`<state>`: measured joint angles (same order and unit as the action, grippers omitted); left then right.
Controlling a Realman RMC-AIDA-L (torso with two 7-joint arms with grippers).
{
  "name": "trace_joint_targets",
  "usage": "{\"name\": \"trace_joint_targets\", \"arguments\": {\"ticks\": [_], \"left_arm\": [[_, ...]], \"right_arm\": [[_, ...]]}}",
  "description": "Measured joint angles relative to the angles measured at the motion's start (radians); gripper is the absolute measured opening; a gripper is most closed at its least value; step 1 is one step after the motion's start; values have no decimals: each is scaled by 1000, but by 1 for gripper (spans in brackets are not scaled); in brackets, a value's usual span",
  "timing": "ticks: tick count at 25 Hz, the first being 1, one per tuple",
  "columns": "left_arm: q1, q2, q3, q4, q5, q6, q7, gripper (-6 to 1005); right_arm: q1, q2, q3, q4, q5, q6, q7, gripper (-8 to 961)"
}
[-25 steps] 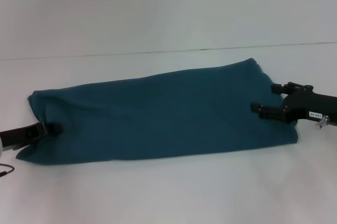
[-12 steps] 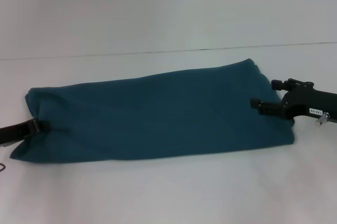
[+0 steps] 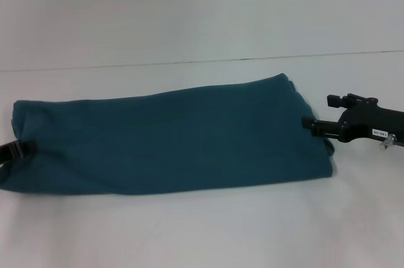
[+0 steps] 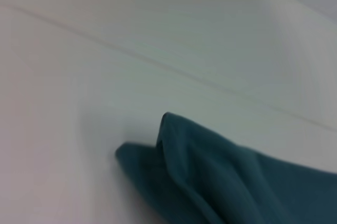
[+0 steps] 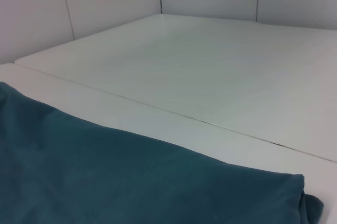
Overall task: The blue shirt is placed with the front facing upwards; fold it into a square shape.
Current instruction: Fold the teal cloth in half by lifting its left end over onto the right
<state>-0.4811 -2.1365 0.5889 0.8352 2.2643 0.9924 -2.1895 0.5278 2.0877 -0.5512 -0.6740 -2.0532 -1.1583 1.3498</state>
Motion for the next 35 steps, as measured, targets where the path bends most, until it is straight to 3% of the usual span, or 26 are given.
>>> {"name": "trace_joint_targets", "arguments": {"ticks": [12,19,35], "left_arm": [[10,-14,-3,12,-246,116,146,70],[2,-19,-3,16,-256,131,174,71],[71,-22,-51,52,-254,57,202,70]], "right_arm": [[-11,0,-3,11,1,1,-3,901],[-26,0,2,15,1,2,-14,901],[-27,0,4,25,1,3,-12,901]]}}
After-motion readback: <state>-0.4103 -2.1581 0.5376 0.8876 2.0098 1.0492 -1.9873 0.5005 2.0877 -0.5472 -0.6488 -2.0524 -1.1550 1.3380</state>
